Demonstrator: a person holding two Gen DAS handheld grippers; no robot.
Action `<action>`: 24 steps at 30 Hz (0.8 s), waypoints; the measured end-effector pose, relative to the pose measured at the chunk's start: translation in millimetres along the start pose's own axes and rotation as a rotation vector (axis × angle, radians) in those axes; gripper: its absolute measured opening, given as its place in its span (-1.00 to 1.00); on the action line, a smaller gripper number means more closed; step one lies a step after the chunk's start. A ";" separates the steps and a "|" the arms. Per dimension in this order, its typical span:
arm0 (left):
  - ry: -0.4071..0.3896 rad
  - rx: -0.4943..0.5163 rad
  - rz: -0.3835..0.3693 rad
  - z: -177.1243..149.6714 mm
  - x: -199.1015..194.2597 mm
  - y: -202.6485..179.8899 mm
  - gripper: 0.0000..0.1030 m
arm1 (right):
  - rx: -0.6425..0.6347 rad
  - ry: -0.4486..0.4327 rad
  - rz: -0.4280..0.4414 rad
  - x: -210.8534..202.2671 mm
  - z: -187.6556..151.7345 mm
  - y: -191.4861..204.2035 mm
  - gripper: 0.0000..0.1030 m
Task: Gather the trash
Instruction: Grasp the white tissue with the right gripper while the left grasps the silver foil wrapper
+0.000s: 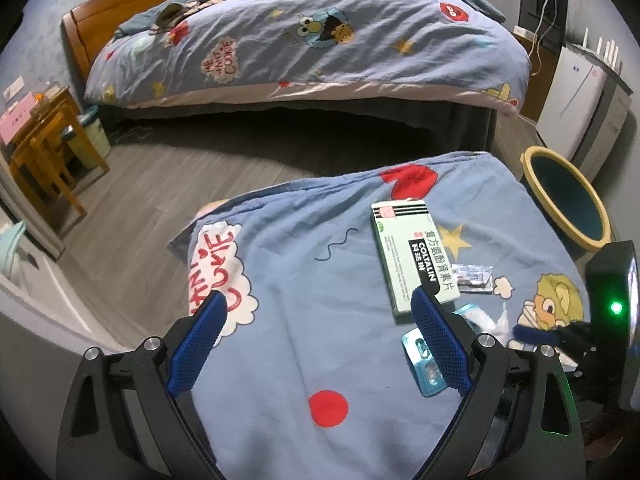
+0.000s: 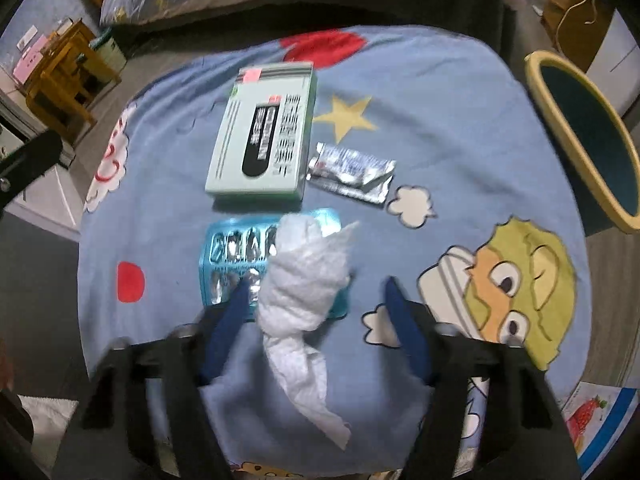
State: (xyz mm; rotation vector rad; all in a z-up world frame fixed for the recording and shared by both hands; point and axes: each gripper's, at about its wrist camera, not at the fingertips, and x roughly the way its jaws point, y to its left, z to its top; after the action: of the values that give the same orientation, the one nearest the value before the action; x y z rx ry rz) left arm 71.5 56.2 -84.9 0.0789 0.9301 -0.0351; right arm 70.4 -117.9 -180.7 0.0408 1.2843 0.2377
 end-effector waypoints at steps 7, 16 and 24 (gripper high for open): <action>0.025 0.020 -0.009 0.2 8.8 -9.3 0.80 | 0.060 -0.001 0.017 -26.5 9.4 -20.5 -0.41; 0.052 0.112 -0.081 2.3 29.6 -61.9 0.80 | 0.033 -0.107 -0.038 -99.4 53.2 -73.8 -0.41; 0.055 0.199 -0.207 1.3 54.4 -124.8 0.67 | 0.194 -0.154 0.023 -106.9 66.7 -134.4 -0.41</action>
State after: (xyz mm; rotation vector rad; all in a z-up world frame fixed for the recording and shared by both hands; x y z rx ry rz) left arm 97.0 -68.0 -134.4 0.1686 0.9852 -0.3195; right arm 126.6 -263.4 -82.5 0.2360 1.1501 0.1265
